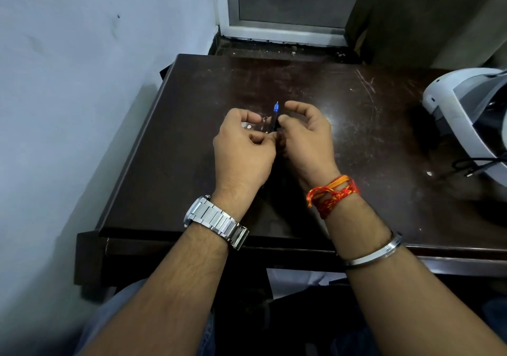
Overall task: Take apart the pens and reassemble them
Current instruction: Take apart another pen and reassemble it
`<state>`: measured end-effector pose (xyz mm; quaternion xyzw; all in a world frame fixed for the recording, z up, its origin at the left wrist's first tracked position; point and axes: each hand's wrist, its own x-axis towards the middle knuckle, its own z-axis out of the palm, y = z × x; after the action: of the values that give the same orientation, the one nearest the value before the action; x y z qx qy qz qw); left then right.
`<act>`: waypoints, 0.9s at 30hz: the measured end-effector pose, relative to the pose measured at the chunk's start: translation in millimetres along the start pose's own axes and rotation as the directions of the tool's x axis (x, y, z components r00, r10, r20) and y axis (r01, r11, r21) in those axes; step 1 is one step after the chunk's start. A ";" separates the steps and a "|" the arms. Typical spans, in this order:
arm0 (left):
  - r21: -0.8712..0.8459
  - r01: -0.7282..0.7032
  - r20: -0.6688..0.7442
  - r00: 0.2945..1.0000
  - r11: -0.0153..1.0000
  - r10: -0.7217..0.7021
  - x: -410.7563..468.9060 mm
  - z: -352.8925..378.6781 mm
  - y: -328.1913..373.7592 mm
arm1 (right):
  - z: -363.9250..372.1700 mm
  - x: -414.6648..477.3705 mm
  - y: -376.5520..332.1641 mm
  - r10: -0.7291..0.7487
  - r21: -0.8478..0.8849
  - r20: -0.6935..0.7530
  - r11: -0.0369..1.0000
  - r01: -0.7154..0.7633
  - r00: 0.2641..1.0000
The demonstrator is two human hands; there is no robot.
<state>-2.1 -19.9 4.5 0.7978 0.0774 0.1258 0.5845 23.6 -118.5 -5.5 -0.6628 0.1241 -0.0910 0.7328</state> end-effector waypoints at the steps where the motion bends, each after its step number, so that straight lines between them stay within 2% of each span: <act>1: 0.006 -0.002 -0.005 1.000 1.000 0.002 -0.2 0.0 0.2 | 0.0 -0.1 0.1 0.001 -0.005 -0.004 1.000 -0.001 1.000; 4: 0.009 -0.007 -0.017 1.000 1.000 0.007 -0.5 -0.3 0.4 | 0.8 -1.9 1.2 -0.025 -0.048 0.010 0.999 0.025 1.000; 9: 0.009 -0.013 -0.015 1.000 1.000 0.013 -1.4 0.0 1.2 | 1.9 -0.5 -0.7 -0.001 -0.002 -0.007 1.000 0.001 1.000; 27: 0.019 -0.046 -0.028 0.999 0.999 0.046 -1.9 0.2 2.2 | 2.8 -2.1 0.3 -0.010 -0.034 0.015 0.999 0.011 1.000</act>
<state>-3.9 -21.3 6.3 0.8028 0.0684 0.1500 0.5730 22.5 -115.3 -5.4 -0.6765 0.1165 -0.0876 0.7219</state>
